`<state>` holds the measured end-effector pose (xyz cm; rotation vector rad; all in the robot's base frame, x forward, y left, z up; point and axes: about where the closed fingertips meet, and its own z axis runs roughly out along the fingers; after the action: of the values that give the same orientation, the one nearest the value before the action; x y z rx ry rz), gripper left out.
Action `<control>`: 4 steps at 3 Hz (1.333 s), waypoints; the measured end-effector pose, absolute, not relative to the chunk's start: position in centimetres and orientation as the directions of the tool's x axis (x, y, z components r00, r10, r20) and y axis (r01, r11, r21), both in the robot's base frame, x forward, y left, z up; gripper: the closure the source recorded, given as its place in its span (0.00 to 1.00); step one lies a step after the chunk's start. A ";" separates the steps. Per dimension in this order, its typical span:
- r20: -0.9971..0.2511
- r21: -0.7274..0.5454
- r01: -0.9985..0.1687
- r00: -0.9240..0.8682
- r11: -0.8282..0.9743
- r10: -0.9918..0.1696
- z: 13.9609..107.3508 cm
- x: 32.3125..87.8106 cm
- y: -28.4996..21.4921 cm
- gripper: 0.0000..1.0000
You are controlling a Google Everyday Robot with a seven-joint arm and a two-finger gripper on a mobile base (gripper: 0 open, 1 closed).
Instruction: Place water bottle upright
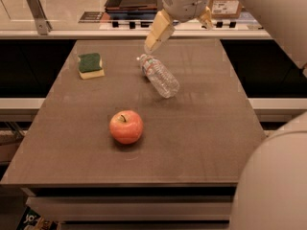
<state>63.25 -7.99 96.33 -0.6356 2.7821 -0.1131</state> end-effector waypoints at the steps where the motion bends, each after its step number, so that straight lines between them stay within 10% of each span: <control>1: -0.242 -0.120 -0.427 -0.863 0.896 -0.443 95.8 64.6 -7.0 0.00; 4: -0.133 -0.049 -0.436 -0.889 0.898 -0.439 90.3 65.1 -5.6 0.00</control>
Offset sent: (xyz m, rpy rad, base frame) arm 0.0178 0.0193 -0.0303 -0.0140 0.1569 0.0191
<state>65.08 -5.62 90.33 -0.6771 2.9229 -0.0274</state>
